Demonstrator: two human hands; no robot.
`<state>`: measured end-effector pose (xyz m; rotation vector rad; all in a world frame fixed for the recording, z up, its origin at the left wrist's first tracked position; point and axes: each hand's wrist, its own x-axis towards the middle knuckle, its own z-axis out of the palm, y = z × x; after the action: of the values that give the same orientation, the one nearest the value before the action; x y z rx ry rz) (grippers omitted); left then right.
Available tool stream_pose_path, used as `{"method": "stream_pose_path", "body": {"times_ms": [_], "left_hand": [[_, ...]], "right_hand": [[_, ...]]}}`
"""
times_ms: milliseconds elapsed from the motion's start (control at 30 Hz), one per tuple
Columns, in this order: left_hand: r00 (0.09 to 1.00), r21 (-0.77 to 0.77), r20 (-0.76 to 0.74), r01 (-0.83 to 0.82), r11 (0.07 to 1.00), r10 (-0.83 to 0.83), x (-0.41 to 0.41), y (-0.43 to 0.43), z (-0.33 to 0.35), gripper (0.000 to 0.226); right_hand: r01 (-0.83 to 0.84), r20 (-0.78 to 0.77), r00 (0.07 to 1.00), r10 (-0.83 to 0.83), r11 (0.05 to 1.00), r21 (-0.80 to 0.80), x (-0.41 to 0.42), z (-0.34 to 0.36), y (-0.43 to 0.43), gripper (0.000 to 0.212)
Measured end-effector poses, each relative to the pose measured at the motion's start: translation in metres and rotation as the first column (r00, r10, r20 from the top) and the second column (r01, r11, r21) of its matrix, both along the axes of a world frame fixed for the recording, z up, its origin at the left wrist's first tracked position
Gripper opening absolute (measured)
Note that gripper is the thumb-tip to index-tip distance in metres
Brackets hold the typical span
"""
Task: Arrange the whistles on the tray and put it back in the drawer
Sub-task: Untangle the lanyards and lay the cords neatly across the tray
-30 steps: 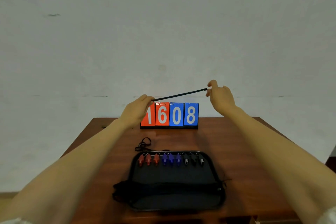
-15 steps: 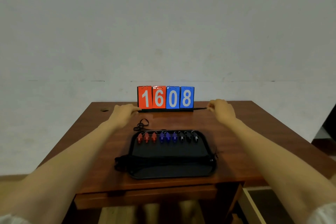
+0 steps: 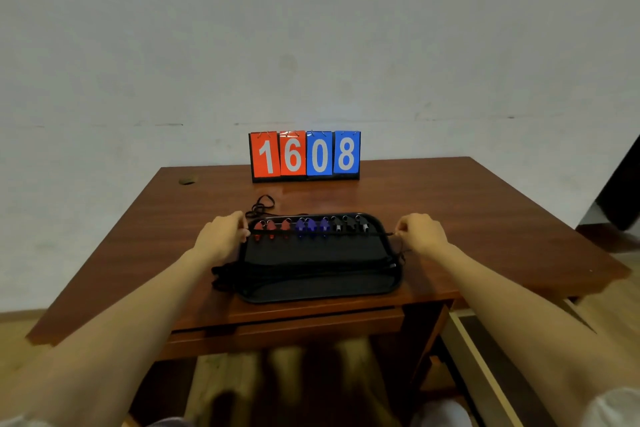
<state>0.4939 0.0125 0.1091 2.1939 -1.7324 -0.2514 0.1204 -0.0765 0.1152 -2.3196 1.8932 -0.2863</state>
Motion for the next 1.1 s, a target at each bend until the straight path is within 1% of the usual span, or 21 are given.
{"method": "stream_pose_path", "body": {"times_ms": [233, 300, 400, 533, 667, 767, 933, 1000, 1100], "left_hand": [[0.996, 0.029, 0.087, -0.023, 0.999, 0.021, -0.003, 0.006, -0.020, 0.023], [0.998, 0.029, 0.054, -0.032, 0.999, 0.030, -0.005, 0.008, -0.025, 0.021], [0.998, 0.027, 0.018, -0.054, 0.998, 0.053, -0.006, 0.012, -0.031, 0.011], [0.995, -0.011, 0.077, -0.065, 0.998, 0.066, -0.007, 0.018, -0.038, 0.011], [0.984, -0.042, 0.143, -0.103, 0.994, 0.108, -0.008, 0.021, -0.046, 0.013], [0.976, -0.056, 0.185, -0.107, 0.993, 0.115, -0.009, 0.026, -0.051, 0.014], [0.972, -0.033, 0.213, -0.092, 0.995, 0.097, -0.008, 0.035, -0.061, 0.017], [0.977, -0.036, 0.201, -0.065, 0.997, 0.071, -0.007, 0.038, -0.064, 0.026], [0.982, -0.029, 0.185, 0.037, 0.999, -0.031, -0.007, 0.040, -0.065, 0.051]], "right_hand": [[0.023, 0.046, 0.999, -0.026, 0.998, 0.052, -0.002, -0.016, 0.003, 0.014], [0.016, 0.036, 0.999, -0.018, 0.998, 0.061, -0.003, -0.021, 0.004, 0.016], [0.008, 0.013, 1.000, -0.009, 0.998, 0.065, -0.007, -0.027, 0.005, 0.017], [-0.026, -0.003, 1.000, 0.027, 0.997, 0.068, -0.011, -0.034, 0.008, 0.017], [-0.123, -0.059, 0.990, 0.126, 0.991, 0.051, -0.014, -0.044, 0.012, 0.015], [-0.134, -0.066, 0.988, 0.136, 0.990, 0.032, -0.014, -0.051, 0.013, 0.017], [-0.130, -0.055, 0.990, 0.131, 0.991, 0.018, -0.015, -0.056, 0.015, 0.016], [-0.120, -0.053, 0.991, 0.121, 0.993, 0.012, -0.016, -0.057, 0.015, 0.013], [-0.149, -0.009, 0.989, 0.149, 0.989, -0.016, -0.017, -0.059, 0.014, 0.015]]}}
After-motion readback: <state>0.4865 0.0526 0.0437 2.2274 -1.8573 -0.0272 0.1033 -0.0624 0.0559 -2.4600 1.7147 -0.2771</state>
